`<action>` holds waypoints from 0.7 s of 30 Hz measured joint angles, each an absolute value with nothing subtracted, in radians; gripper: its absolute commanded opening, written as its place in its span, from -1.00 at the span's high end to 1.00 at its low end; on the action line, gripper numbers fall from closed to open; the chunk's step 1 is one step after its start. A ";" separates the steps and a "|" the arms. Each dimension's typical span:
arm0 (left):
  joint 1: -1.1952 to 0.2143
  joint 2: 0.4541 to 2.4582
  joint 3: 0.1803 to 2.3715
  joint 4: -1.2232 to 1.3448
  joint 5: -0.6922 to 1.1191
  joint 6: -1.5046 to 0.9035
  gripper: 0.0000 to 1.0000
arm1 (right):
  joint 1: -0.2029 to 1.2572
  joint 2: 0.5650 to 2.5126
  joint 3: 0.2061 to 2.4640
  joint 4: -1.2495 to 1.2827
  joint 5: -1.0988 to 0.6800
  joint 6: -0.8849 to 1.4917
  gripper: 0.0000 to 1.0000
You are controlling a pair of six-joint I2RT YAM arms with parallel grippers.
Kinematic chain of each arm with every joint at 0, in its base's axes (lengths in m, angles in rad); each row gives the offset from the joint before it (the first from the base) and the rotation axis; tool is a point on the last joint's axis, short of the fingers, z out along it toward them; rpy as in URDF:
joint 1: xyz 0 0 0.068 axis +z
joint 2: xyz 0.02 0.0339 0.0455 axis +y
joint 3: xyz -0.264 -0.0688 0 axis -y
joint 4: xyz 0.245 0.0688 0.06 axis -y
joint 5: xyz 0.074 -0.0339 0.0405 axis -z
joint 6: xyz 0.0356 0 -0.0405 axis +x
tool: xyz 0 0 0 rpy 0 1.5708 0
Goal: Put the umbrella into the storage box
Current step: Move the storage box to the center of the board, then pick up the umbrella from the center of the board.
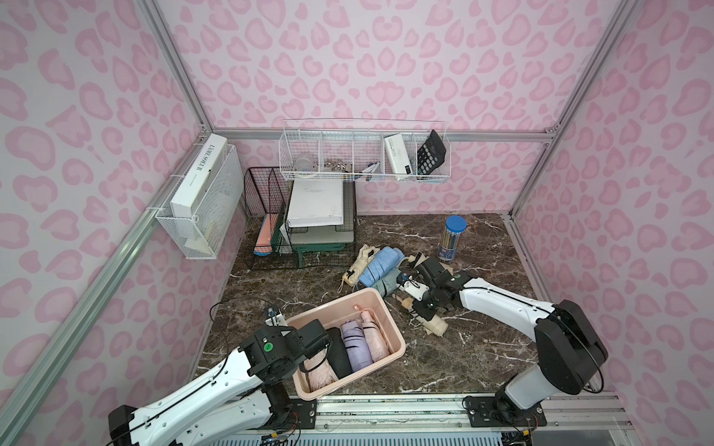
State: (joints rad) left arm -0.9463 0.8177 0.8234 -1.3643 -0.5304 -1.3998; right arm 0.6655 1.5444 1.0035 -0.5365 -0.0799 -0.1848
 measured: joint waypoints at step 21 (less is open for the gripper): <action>-0.946 0.812 0.823 -1.298 -0.525 -1.362 0.98 | 0.711 1.567 0.931 -0.561 -0.041 0.004 -0.53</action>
